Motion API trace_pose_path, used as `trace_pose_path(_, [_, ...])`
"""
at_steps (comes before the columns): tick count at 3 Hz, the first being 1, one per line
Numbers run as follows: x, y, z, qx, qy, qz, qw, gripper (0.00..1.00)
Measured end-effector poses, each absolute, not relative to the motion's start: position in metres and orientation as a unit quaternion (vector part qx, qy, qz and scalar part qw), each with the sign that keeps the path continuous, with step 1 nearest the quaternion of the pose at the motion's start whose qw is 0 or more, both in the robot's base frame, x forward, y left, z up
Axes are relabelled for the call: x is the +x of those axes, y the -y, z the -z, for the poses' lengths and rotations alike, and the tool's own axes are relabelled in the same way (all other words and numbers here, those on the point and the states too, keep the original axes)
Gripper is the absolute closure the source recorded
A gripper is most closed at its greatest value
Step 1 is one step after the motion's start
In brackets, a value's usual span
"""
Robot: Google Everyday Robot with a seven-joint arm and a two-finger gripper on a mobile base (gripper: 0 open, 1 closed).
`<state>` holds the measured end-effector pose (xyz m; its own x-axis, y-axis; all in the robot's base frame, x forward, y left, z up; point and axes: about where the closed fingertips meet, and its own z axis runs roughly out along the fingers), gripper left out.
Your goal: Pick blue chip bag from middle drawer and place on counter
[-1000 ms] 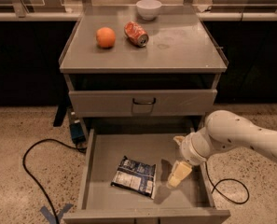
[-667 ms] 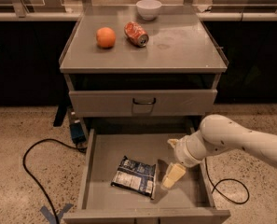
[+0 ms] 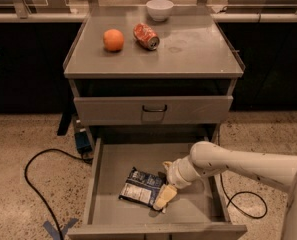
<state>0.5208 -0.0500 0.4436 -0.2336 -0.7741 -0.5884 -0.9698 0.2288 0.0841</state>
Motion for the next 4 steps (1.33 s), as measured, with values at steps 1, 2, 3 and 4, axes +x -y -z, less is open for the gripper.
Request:
trace_pose_path(1, [0.520, 0.044, -0.436, -0.580, -0.750, -0.232, 0.217, 0.00])
trace_pose_path(2, [0.524, 0.020, -0.413, -0.588, -0.739, -0.252, 0.214, 0.00])
trace_pose_path(3, [0.522, 0.000, -0.380, -0.588, -0.737, -0.270, 0.195, 0.18])
trace_pose_path(4, [0.520, -0.002, -0.377, -0.588, -0.737, -0.272, 0.193, 0.41])
